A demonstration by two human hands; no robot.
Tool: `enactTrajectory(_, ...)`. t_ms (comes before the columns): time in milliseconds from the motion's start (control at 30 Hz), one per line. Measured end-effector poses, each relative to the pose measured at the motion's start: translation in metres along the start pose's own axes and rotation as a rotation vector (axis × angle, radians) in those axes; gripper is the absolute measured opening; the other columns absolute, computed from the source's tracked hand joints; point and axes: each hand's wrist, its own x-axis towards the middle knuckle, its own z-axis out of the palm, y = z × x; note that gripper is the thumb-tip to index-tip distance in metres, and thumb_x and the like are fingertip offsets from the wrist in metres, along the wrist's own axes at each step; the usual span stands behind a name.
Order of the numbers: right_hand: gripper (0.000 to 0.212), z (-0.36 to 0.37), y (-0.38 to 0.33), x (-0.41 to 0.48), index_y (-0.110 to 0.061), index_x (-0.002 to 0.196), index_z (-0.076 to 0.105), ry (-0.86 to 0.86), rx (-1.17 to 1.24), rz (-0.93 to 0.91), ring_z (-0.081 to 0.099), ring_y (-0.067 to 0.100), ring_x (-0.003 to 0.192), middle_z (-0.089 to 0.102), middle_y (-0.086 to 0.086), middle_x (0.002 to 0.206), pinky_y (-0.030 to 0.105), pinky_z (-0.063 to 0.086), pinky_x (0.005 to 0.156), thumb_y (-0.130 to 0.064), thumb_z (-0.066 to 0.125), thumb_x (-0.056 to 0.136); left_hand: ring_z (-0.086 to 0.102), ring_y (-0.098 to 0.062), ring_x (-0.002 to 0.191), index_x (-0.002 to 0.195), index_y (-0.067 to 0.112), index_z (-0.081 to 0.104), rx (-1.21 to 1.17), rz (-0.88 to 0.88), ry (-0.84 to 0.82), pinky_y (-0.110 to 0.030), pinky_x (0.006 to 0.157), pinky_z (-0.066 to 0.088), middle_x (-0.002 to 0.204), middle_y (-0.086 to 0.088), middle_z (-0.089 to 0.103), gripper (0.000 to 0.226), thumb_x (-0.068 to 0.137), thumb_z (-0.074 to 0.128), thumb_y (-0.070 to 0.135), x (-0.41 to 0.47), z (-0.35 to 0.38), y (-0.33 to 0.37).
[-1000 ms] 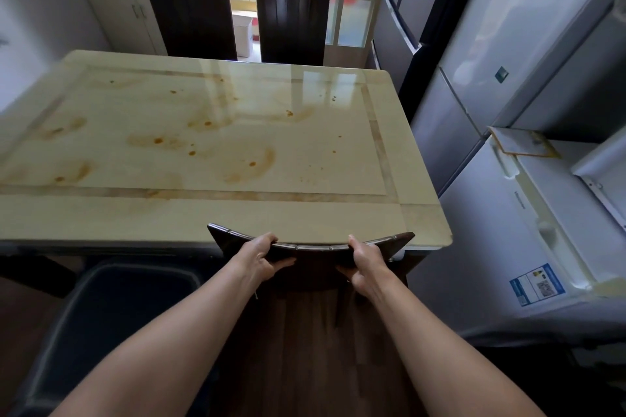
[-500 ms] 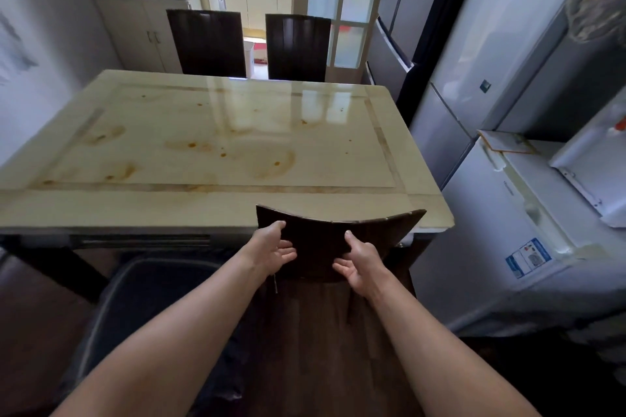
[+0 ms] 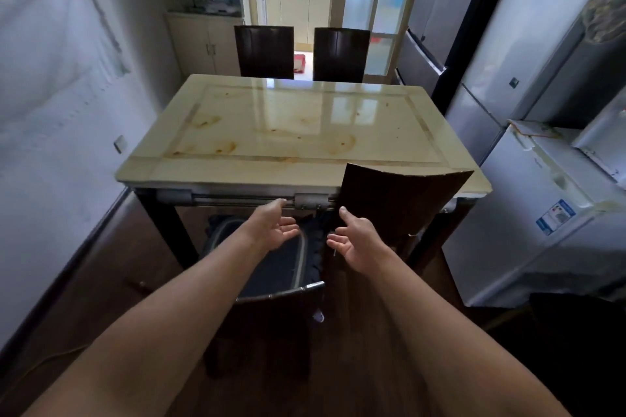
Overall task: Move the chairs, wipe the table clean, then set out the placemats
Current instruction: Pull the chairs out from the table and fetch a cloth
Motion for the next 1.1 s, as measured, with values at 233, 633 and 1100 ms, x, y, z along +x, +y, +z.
enactTrajectory(233,0.056,0.027,0.044,-0.055,0.002,0.143,0.026,-0.121,-0.018,0.024,0.045,0.044,0.124,0.032,0.03,0.143,0.045,0.045,0.1,-0.028,0.045,0.1,0.035,-0.043,0.134,0.147,0.004,0.022,-0.095,0.074,0.081,-0.046,0.112,0.033,0.145,-0.031,0.033,0.05,0.102,0.037,0.02,-0.065,-0.057,-0.031)
enactTrajectory(633,0.06,0.017,0.147,-0.076,0.003,0.145,0.018,-0.07,0.02,0.228,0.042,0.046,0.128,0.032,0.034,0.143,0.047,0.043,0.104,-0.023,0.047,0.099,0.031,-0.041,0.138,0.146,-0.007,0.018,-0.196,-0.095,0.269,-0.044,0.112,0.031,0.151,-0.028,0.025,0.053,0.102,0.036,0.017,-0.085,-0.16,-0.1)
enactTrajectory(1100,0.056,0.085,0.2,0.02,-0.005,0.124,0.052,0.2,-0.076,0.224,0.062,0.027,0.103,0.061,0.013,0.121,0.033,0.05,0.068,-0.043,0.06,0.083,0.05,-0.032,0.125,0.12,0.005,0.054,-0.207,-0.233,0.334,-0.055,0.086,0.042,0.127,-0.016,0.057,0.027,0.095,0.05,0.015,0.014,-0.233,-0.058)
